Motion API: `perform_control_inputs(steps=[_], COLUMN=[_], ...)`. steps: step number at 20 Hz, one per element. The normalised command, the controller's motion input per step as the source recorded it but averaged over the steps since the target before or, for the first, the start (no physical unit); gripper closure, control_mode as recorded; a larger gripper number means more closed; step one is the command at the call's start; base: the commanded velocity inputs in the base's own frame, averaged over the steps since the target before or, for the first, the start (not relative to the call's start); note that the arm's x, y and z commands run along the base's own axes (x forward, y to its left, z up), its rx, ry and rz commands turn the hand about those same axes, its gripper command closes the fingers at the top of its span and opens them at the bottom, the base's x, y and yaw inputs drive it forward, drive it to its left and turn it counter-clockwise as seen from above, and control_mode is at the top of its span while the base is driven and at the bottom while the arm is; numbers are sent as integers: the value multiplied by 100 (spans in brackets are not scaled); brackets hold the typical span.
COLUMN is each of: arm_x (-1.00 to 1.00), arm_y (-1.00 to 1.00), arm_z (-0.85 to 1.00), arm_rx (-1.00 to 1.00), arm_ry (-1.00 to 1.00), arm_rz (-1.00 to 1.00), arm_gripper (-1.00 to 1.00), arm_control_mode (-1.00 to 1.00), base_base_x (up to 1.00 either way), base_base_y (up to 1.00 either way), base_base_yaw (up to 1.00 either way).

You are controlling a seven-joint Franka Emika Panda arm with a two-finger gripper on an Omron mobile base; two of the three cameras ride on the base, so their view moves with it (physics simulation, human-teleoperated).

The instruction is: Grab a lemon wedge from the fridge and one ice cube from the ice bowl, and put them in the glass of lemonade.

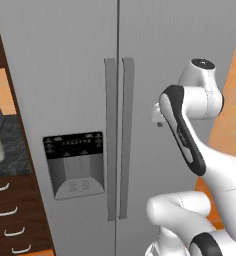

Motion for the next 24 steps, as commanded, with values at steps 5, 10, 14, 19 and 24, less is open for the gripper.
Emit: perform_control_inputs(steps=[5,10,14,19,24], arm_x=[-17,0,0,0,0], arm_y=[0,0,0,0,0], arm_z=[-1,0,0,0,0], arm_rx=[2,0,0,0,0], arm_ry=[0,0,0,0,0], arm_rz=[0,0,0,0,0], arm_gripper=[-100,-100,-100,-100,-100], arm_control_mode=[100,100,100,100,100], base_base_x=[-69,0,56,60,23], base_base_y=[58,100,100,100,100], base_base_yaw=[0,0,-2,0,0])
